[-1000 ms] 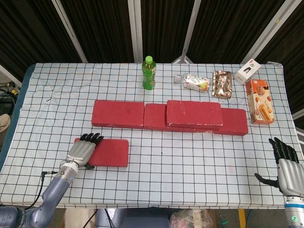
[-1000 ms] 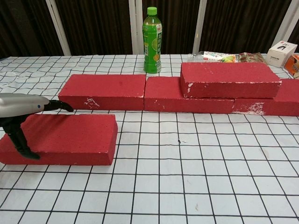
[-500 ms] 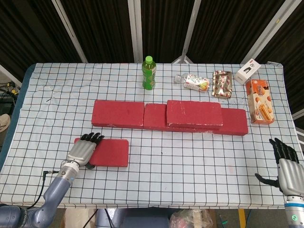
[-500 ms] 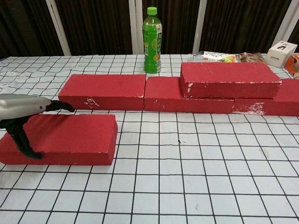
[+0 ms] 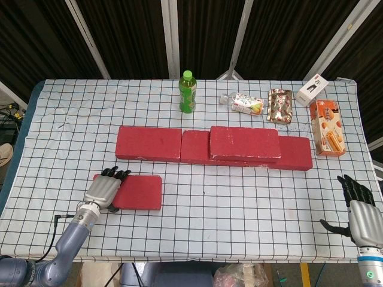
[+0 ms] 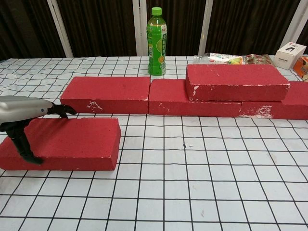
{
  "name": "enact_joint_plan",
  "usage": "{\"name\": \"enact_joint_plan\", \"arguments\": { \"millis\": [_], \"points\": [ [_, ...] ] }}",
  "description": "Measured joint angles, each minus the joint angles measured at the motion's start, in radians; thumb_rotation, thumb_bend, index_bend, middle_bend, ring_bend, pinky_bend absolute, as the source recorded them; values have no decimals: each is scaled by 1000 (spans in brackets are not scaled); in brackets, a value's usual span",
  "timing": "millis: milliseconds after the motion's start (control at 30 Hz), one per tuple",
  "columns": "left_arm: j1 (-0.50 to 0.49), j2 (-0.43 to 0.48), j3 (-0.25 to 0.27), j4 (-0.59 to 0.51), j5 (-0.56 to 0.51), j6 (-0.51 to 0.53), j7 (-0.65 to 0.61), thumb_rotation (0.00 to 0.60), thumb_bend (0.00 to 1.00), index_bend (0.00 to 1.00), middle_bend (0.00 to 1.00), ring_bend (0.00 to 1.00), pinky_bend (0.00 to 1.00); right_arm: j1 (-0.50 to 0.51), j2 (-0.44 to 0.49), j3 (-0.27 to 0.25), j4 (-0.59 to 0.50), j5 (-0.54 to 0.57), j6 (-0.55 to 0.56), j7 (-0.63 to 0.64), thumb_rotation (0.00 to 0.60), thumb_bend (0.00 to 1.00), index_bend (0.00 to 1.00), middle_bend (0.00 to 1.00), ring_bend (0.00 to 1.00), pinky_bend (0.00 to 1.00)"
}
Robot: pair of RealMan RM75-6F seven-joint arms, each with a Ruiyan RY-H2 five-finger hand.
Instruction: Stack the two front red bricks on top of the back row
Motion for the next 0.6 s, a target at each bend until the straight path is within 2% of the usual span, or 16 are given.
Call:
{"name": "enact_joint_plan", "arguments": {
  "millis": [100,233,300,433,600],
  "points": [
    [-4,0,1,-2,-5,1,2,600,22,83,204,109,173,-3,1,4,0,2,-3,3,600,154,0,0,0,0],
    [-6,-3,-1,-3,5,17,3,600,115,187,309,250,350,-6,2,7,0,1,-6,5,600,154,0,0,0,0],
    [-4,-6,-5,-2,18,31,0,600,125,202,338,294,404,-7,3,8,-1,-2,-9,7,600,154,0,0,0,0],
    [5,-15,-18,8,57,66,-20,600,144,192,333,306,417,-9,3,11,-1,1,-13,7,600,153,0,0,0,0],
    [-10,14,-45,-7,41,37,-32,600,145,176,296,280,421,-10,2,17,-1,6,-18,5,600,153,0,0,0,0]
  ]
}}
